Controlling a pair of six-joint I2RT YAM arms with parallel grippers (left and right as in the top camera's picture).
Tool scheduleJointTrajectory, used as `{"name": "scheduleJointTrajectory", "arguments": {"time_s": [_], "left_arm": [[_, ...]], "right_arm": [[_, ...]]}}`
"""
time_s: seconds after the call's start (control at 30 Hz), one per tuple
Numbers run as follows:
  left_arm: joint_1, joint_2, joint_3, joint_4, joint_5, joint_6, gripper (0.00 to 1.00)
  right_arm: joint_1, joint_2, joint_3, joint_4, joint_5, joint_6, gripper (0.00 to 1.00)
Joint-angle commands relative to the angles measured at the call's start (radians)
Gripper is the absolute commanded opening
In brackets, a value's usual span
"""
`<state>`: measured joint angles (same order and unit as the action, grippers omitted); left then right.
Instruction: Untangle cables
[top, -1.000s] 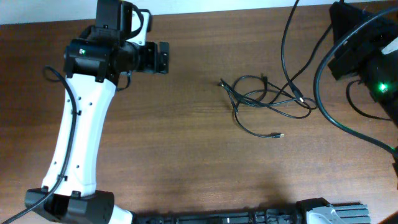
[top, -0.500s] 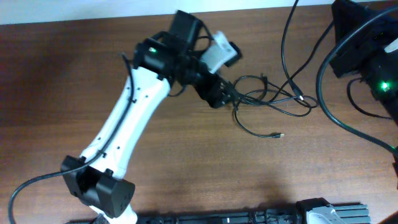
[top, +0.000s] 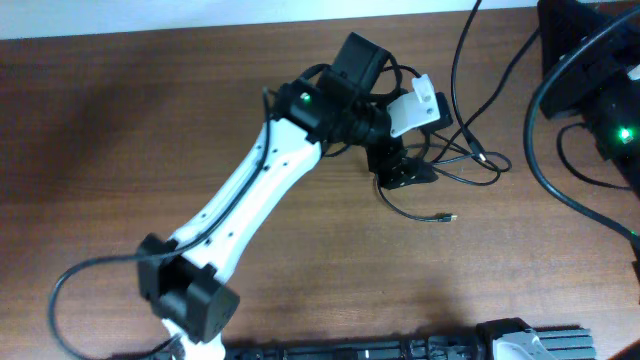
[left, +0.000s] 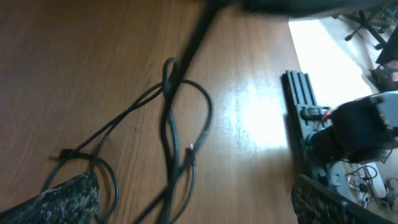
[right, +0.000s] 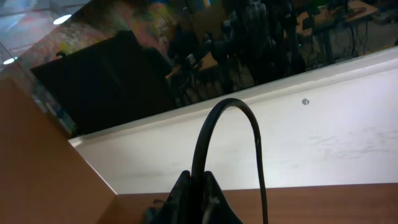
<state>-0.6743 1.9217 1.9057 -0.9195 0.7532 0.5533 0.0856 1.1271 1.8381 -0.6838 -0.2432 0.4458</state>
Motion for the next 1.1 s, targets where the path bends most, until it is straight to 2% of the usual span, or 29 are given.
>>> {"name": "scheduleJointTrajectory", "arguments": {"time_s": [0.0, 0.17, 0.3, 0.47, 0.63, 0.8, 0.87, 1.07], "left_arm": [[0.0, 0.089, 0.007, 0.079, 0.018, -0.077, 0.99], [-0.006, 0.131, 0.007, 0.219, 0.055, -0.179, 0.99], [-0.006, 0.132, 0.007, 0.231, 0.003, -0.187, 0.99], [-0.006, 0.142, 0.007, 0.276, -0.107, -0.304, 0.99], [-0.013, 0.179, 0.007, 0.313, -0.1, -0.386, 0.99], [-0.045, 0.211, 0.007, 0.322, -0.065, -0.388, 0.99], [-0.056, 0.211, 0.007, 0.32, -0.121, -0.389, 0.99], [-0.048, 0.211, 0.007, 0.233, -0.499, -0.471, 0.99]], "right_arm": [[-0.002, -0.006, 0.052, 0.011, 0.002, 0.034, 0.04], [-0.002, -0.006, 0.058, 0.011, -0.033, 0.035, 0.04], [-0.002, -0.008, 0.06, 0.016, -0.033, 0.043, 0.04], [-0.002, -0.008, 0.06, 0.029, -0.041, 0.068, 0.04], [-0.002, -0.009, 0.06, 0.03, -0.045, 0.069, 0.04], [-0.002, -0.009, 0.06, 0.03, -0.045, 0.069, 0.04], [-0.002, -0.009, 0.06, 0.031, -0.044, 0.069, 0.04], [-0.002, -0.009, 0.06, 0.039, -0.033, 0.068, 0.04]]}}
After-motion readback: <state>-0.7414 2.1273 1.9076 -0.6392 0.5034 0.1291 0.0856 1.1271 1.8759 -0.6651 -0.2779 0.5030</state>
